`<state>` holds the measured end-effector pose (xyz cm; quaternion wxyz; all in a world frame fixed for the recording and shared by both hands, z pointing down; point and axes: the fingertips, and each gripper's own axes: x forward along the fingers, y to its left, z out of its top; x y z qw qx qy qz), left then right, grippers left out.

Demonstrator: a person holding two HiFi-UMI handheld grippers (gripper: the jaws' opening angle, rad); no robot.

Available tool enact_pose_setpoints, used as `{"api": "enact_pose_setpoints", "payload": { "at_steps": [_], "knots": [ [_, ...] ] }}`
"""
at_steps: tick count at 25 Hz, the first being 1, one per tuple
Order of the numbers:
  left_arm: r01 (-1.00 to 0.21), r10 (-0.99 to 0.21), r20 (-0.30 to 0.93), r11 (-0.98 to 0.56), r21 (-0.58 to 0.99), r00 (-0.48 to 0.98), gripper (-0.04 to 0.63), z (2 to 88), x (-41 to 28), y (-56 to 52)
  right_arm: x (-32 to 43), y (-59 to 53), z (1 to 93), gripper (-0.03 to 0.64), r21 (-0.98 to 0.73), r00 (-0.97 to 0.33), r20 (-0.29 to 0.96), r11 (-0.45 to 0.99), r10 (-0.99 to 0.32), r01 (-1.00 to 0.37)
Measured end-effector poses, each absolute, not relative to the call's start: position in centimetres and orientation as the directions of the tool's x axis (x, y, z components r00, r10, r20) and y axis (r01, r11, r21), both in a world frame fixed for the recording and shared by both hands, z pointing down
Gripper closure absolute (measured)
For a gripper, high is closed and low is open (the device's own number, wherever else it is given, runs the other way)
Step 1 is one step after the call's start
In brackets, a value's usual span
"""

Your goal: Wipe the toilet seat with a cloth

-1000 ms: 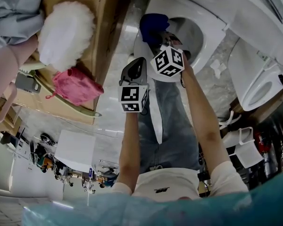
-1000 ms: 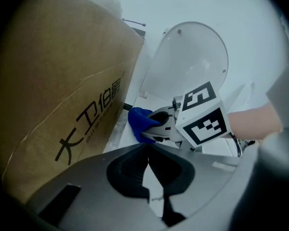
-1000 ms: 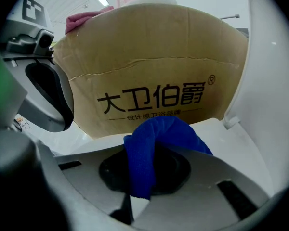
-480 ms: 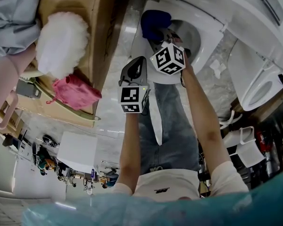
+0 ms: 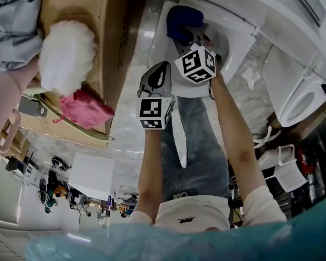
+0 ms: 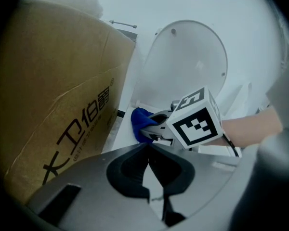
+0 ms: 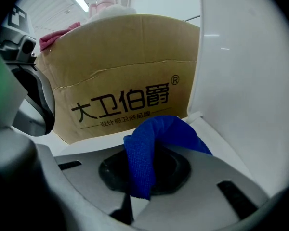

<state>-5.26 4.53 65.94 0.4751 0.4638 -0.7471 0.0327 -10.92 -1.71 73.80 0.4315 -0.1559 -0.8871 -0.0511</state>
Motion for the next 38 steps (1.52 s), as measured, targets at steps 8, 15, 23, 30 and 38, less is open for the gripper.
{"api": "enact_pose_setpoints", "payload": {
  "at_steps": [8, 15, 23, 30, 38],
  "knots": [
    [-0.743, -0.671, 0.734, 0.543, 0.392, -0.104, 0.586, 65.3, -5.0, 2.9, -10.5, -5.9, 73.4, 0.595, -0.064, -0.597, 0.786, 0.980, 0.165, 0.186],
    [-0.763, -0.687, 0.722, 0.508, 0.400, -0.079, 0.586, 65.1, -4.4, 1.0, -9.0, -8.9, 73.4, 0.595, -0.057, -0.604, 0.789, 0.992, 0.112, 0.110],
    [-0.795, -0.709, 0.704, 0.453, 0.404, -0.046, 0.586, 64.3, -3.5, -1.6, -6.4, -11.7, 73.3, 0.597, -0.062, -0.602, 0.796, 0.998, 0.063, 0.022],
    [-0.816, -0.716, 0.698, 0.414, 0.403, -0.018, 0.586, 64.1, -2.5, -2.7, -4.0, -14.3, 73.2, 0.597, -0.055, -0.599, 0.801, 0.996, 0.000, -0.074],
    [-0.834, -0.727, 0.687, 0.370, 0.408, 0.014, 0.586, 63.8, -1.3, -3.3, -0.5, -16.8, 73.3, 0.597, -0.042, -0.575, 0.815, 0.982, -0.074, -0.186]
  ]
}}
